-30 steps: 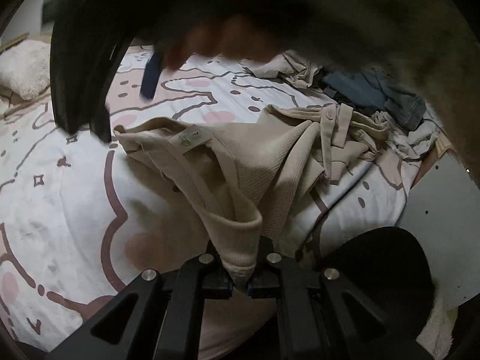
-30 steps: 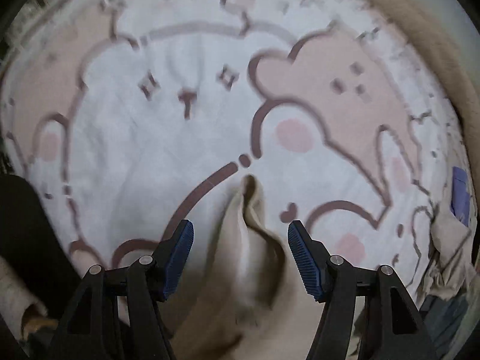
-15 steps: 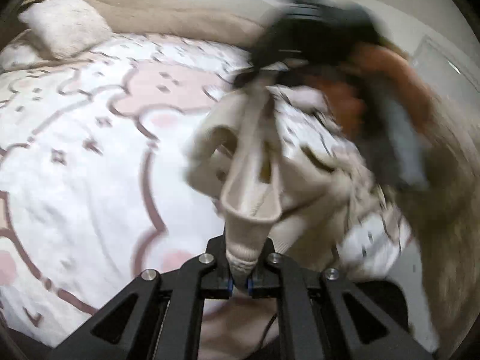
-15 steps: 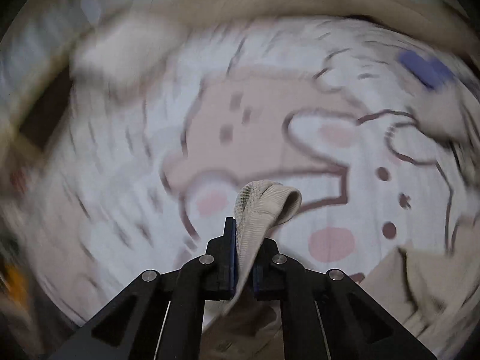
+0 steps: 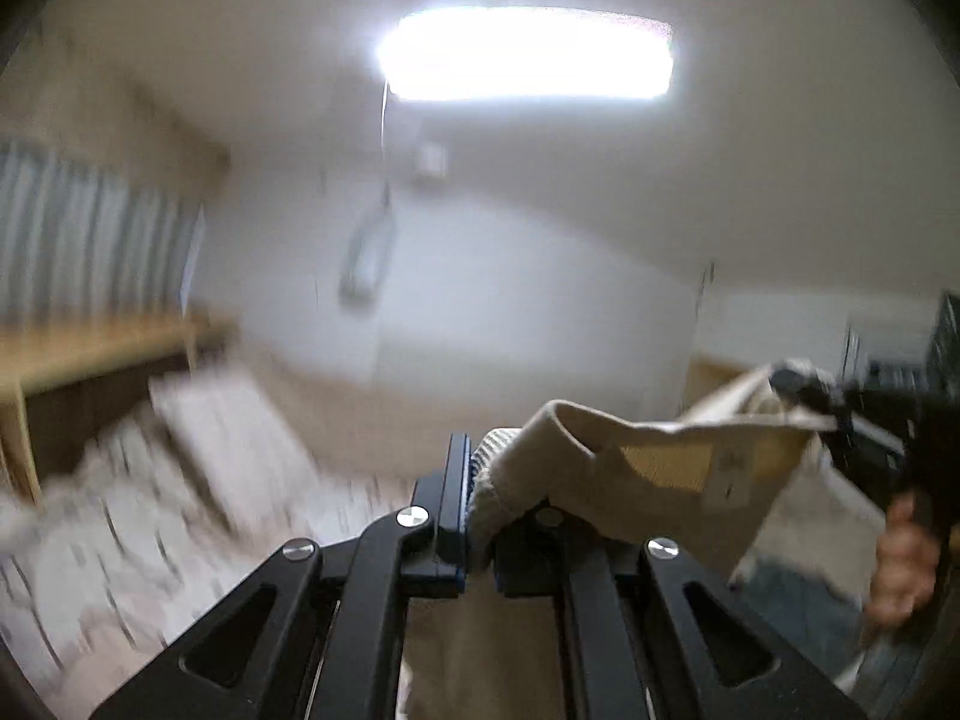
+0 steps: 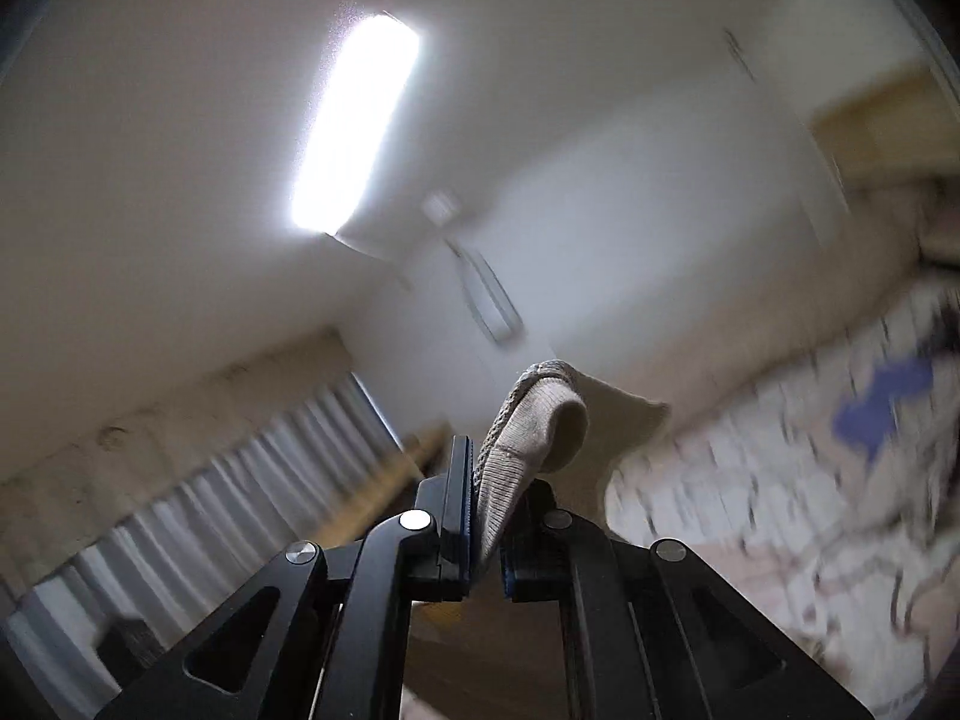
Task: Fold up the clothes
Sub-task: 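Lift the cardigan high with both grippers and shake it out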
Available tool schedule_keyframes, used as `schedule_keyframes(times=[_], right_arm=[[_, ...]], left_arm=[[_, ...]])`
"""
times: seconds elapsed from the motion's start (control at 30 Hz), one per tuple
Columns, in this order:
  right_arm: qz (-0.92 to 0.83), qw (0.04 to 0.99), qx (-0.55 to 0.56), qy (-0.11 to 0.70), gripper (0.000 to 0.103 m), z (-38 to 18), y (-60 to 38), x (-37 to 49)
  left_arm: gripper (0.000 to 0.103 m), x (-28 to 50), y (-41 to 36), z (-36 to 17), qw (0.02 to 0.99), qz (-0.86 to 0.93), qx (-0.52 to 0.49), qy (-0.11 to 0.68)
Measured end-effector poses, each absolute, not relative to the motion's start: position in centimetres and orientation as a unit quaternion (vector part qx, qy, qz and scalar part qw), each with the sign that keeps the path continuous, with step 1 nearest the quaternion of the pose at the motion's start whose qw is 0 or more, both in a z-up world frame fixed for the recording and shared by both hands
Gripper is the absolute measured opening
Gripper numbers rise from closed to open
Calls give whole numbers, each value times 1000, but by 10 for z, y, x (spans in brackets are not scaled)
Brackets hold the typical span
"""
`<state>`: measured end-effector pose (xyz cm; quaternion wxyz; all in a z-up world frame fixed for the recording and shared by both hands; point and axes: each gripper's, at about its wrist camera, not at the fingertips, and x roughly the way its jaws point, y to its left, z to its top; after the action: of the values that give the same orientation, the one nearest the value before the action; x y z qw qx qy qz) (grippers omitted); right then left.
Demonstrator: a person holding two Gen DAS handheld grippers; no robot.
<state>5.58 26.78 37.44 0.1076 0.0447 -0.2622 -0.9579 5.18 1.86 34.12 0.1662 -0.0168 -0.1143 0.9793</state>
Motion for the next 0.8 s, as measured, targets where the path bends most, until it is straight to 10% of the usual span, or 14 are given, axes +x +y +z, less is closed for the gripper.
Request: schedule_keyframes(times=[0.5,0.8], right_arm=[[-957,128,-142,-220,8,463,183,186],[-984,28,-103,-141,8,452,180,102]], left_arm=[[6,247,-60,458,25,967,244,-65],[7,144,-48,438,21,987,156,-45]])
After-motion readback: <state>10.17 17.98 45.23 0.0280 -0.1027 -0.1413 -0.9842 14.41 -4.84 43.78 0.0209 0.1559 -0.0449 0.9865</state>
